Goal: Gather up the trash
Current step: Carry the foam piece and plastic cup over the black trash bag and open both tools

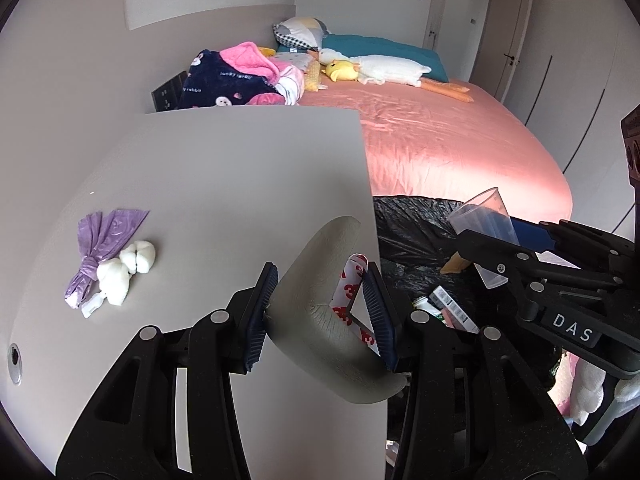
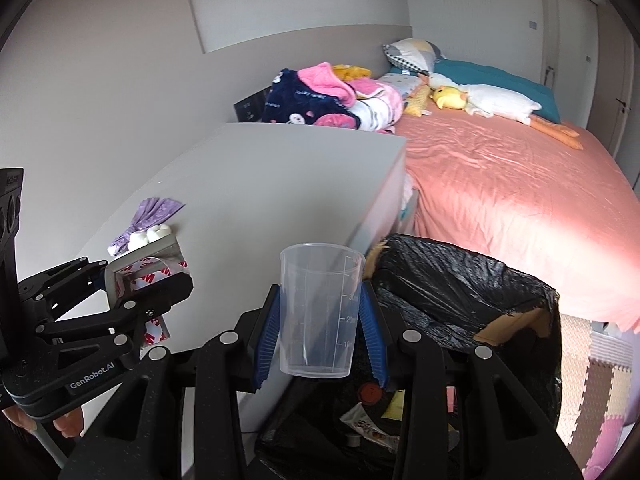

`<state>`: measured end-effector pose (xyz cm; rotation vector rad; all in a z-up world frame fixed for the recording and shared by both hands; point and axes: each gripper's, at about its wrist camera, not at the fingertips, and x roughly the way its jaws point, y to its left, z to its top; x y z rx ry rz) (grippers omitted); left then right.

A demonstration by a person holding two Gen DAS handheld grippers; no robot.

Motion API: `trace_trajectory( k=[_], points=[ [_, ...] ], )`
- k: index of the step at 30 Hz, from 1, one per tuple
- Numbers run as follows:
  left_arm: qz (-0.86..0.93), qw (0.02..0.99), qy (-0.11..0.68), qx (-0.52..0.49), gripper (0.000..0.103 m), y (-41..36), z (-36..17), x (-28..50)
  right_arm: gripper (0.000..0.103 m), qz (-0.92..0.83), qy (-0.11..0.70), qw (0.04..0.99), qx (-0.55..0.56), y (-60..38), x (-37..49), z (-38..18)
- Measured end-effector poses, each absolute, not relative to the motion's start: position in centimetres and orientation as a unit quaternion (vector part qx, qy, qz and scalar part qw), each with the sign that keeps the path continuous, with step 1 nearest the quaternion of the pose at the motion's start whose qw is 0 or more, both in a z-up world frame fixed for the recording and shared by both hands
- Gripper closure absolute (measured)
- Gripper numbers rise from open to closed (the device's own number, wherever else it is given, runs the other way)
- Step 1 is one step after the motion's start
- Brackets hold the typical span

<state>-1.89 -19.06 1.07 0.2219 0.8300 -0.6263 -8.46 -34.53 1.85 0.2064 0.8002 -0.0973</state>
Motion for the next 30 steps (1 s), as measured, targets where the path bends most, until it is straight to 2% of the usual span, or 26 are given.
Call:
trace_trajectory(
  k=[30],
  points=[
    [-0.424,0.801,0.393,0.157,0.059,-29.7,-0.2,-5.3,0.063,-0.186,0.385,0.89,0.16,-45.3,-15.0,0.4]
  ],
)
